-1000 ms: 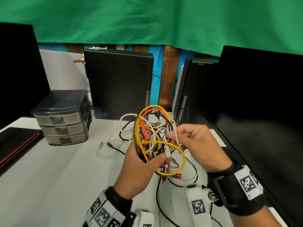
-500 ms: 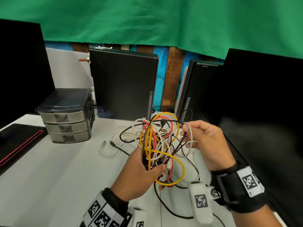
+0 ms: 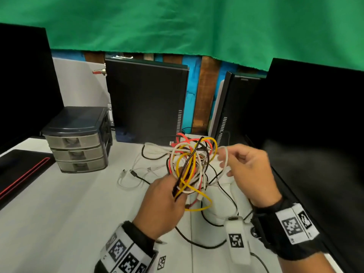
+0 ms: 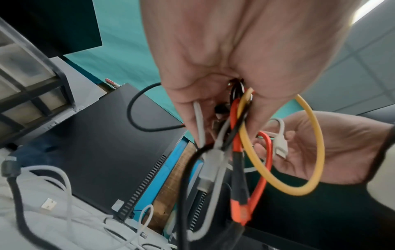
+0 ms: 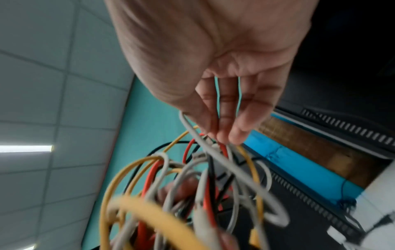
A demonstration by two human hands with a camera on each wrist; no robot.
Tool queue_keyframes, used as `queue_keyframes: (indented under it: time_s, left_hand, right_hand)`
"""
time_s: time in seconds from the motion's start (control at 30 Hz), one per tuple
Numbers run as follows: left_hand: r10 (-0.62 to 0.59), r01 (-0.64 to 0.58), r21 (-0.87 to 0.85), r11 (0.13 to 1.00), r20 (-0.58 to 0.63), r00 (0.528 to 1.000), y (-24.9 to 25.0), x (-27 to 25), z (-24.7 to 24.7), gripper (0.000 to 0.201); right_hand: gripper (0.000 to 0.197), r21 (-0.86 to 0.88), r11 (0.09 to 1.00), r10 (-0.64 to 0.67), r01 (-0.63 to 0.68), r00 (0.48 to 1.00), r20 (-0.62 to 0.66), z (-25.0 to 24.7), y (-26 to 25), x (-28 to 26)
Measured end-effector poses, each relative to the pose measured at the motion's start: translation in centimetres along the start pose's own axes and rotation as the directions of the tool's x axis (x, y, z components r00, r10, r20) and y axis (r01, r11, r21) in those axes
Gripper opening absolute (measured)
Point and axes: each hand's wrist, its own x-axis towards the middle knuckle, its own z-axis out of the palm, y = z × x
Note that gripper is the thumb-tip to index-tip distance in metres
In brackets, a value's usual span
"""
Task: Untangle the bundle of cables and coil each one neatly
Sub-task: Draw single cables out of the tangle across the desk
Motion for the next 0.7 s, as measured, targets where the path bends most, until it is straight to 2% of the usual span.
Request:
queue_keyframes:
  time_s: [0.1,0.2,0.27,0.37,0.5,0.57,0.63,0.7]
  left_hand:
    - [0.142,-0.139,0.131,0.981,-0.013,0.99,-0.1,1.3,-1.2,0.043]
    - [0.261,-0.256,0.292,0.921,0.022,0.965,0.6,2.5,-2.4,0.064]
    - [0.311,-0.323,0.375,0.869,0.094,0.946,0.8,2.9,-2.9,0.066]
    - [0.293,-0.37,0.445,0.815,0.234,0.927,0.1,3.0,-3.2,0.063]
    - [0.285,-0.421,0.511,0.749,0.324,0.902,-0.9,2.6,-3.4,0.077]
    - [0.32,-0.454,0.518,0.724,0.331,0.888,-1.0,2.5,-3.5,0.082]
    - [0.348,-0.466,0.51,0.723,0.315,0.883,-1.2,2.6,-3.4,0.078]
    - [0.359,-0.463,0.489,0.739,0.295,0.885,-1.7,2.5,-3.4,0.07]
  right_hand:
    - [0.024,0.016,0.997,-0.073,0.077,0.984,-0.163,-1.1,-0.8,0.3]
    - [0.018,-0.002,0.99,-0.144,0.144,0.983,-0.11,-1.2,-2.0,-0.2]
    - [0.013,-0.025,0.988,-0.152,0.151,0.988,-0.036,-0.8,-2.0,-0.3]
    - [0.012,-0.112,0.983,-0.141,0.145,0.989,0.043,-0.3,-0.9,-0.1]
    - [0.018,-0.205,0.97,-0.081,0.13,0.969,0.233,-0.1,0.1,-0.3]
    - [0.023,-0.146,0.987,-0.033,0.064,0.978,0.205,0.2,0.2,-0.3]
    - [0.025,-0.072,0.997,-0.006,0.017,0.987,0.16,0.4,0.0,-0.2]
    - [0.027,-0.165,0.985,-0.019,0.052,0.981,0.192,0.6,0.2,-0.3]
